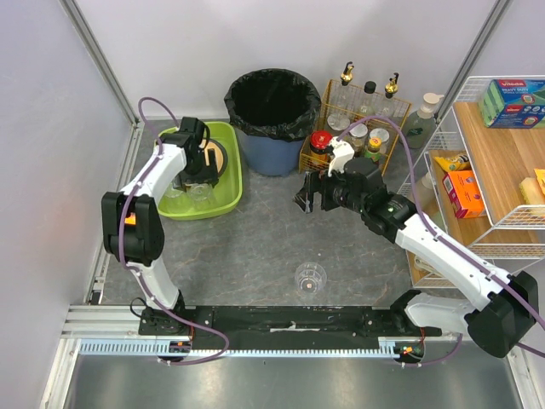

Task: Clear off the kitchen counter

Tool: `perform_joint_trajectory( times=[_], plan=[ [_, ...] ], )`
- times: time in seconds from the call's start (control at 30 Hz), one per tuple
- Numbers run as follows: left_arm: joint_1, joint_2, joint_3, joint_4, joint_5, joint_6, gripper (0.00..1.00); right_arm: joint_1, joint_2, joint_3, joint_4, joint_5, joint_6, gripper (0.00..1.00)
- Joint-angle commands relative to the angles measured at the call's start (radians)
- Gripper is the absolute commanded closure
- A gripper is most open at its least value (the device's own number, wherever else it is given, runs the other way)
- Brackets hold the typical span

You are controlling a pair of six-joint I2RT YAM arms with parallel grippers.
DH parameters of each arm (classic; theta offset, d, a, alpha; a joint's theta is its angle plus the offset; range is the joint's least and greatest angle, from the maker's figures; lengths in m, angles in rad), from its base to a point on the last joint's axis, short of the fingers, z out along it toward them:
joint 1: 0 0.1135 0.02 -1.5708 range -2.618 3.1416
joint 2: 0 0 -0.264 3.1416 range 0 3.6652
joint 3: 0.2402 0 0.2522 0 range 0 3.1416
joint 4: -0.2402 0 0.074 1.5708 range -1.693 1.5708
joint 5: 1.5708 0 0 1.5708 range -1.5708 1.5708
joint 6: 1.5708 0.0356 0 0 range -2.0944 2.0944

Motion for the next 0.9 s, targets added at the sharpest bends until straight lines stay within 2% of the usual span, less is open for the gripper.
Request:
perform_joint_trajectory(
  times=[0.0, 0.07, 0.17, 0.23, 0.43, 0.5, 0.6, 0.7, 0.77, 0.87],
  plan=[
    [-0.022, -0.113, 0.099, -0.027, -0.002, 0.031, 0.11, 0.01, 0.006, 0.013, -0.075, -0.052, -0.098, 0.02],
    [-0.034, -0.145, 0.131, -0.04, 0.047, 0.032, 0.11, 0.065, 0.014, 0.022, -0.144, 0.019, -0.137, 0.02],
    [-0.053, -0.197, 0.158, -0.026, 0.162, 0.04, 0.11, 0.217, 0.024, 0.028, -0.215, 0.197, -0.187, 0.02],
    [-0.067, -0.225, 0.162, -0.008, 0.265, 0.04, 0.11, 0.282, 0.037, 0.021, -0.25, 0.216, -0.187, 0.02],
    [-0.079, -0.262, 0.158, 0.035, 0.463, 0.014, 0.11, 0.475, 0.032, -0.03, -0.336, 0.25, -0.161, 0.26],
    [-0.079, -0.264, 0.159, 0.045, 0.48, 0.008, 0.11, 0.535, 0.018, -0.054, -0.355, 0.253, -0.149, 0.32],
    [-0.079, -0.261, 0.159, 0.049, 0.488, 0.0, 0.11, 0.579, 0.006, -0.086, -0.388, 0.234, -0.109, 0.37],
    [-0.079, -0.257, 0.155, 0.049, 0.496, -0.003, 0.11, 0.61, 0.003, -0.116, -0.402, 0.193, -0.088, 0.43],
    [-0.079, -0.257, 0.15, 0.051, 0.494, -0.003, 0.11, 0.618, 0.014, -0.129, -0.404, 0.193, -0.077, 0.5],
    [-0.079, -0.259, 0.147, 0.051, 0.492, -0.003, 0.11, 0.618, 0.053, -0.127, -0.407, 0.19, -0.095, 0.54]
  ],
)
